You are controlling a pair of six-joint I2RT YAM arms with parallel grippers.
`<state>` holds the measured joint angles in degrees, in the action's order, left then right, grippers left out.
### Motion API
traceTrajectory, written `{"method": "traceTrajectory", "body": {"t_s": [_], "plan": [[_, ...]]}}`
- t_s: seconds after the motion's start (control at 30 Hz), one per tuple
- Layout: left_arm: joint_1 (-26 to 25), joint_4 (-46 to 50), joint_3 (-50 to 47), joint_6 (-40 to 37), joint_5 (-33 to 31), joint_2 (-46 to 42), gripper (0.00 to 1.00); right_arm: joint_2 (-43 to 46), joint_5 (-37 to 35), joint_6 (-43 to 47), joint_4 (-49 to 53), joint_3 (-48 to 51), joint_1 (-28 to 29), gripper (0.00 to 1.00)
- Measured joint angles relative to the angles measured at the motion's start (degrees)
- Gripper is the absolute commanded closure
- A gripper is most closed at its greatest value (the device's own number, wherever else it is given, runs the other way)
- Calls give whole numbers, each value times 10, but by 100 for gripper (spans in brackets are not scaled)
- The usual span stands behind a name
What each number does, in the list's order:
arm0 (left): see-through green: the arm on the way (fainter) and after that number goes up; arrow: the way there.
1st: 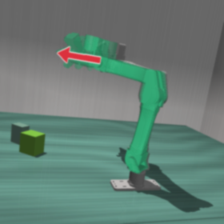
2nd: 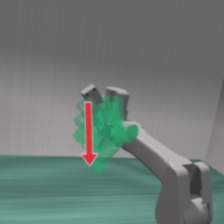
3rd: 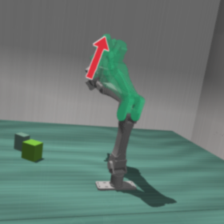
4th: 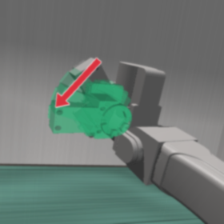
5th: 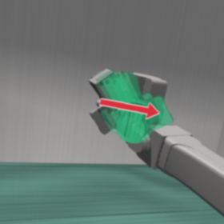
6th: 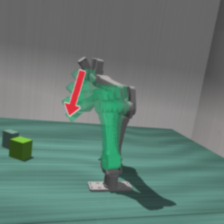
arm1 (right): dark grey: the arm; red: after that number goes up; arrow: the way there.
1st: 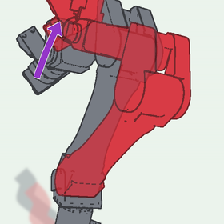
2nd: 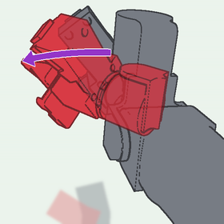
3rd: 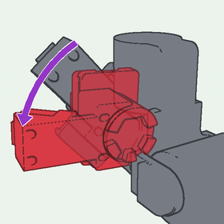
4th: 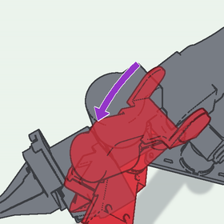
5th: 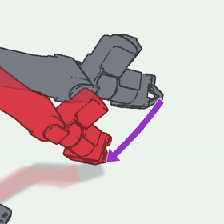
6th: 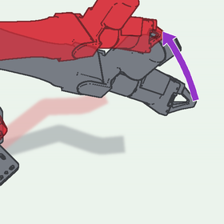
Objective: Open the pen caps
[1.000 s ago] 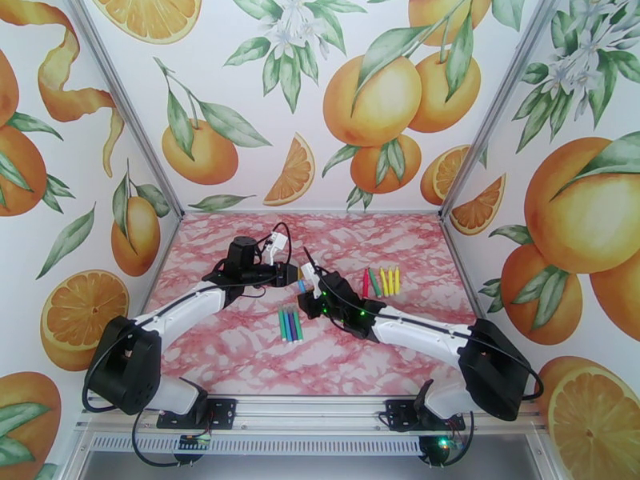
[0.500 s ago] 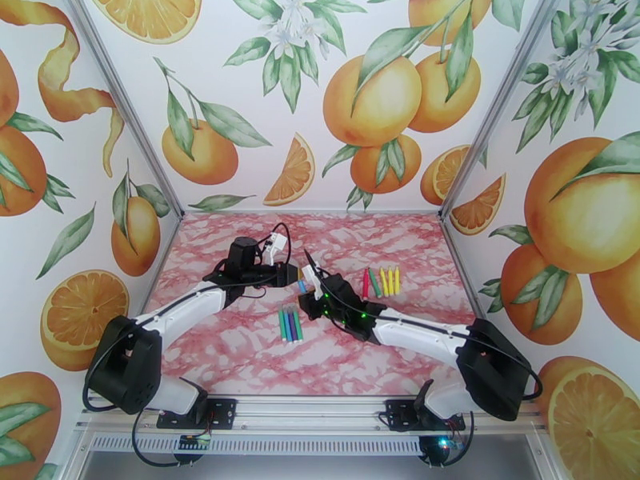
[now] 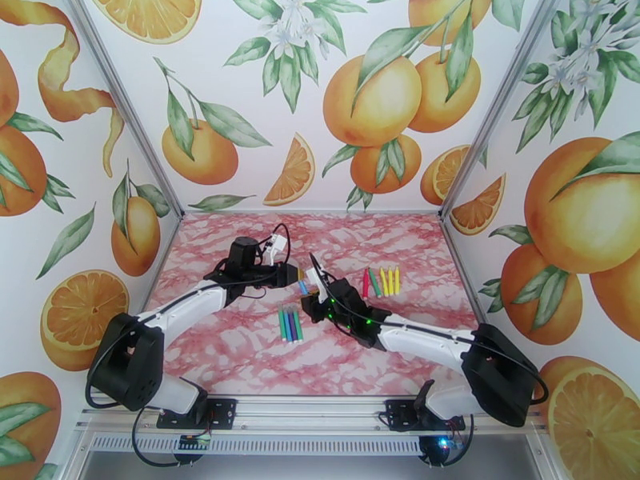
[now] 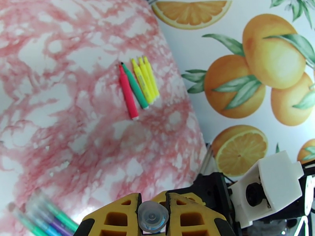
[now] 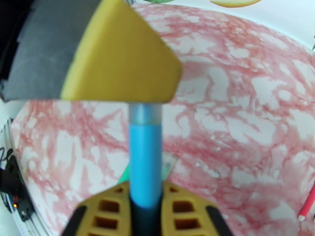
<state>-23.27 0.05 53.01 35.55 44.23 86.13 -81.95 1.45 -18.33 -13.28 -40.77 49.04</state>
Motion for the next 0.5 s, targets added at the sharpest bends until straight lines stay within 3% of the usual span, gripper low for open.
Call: {"method": "traceTrajectory", "body": {"t_s": [0.2,0.5], "plan": [[54,-33,16,6,-60,8,100,5,17,4,36,36,1,100],[56,-25,23,3,-80,8,100,17,14,3,37,46,1,100]]}}
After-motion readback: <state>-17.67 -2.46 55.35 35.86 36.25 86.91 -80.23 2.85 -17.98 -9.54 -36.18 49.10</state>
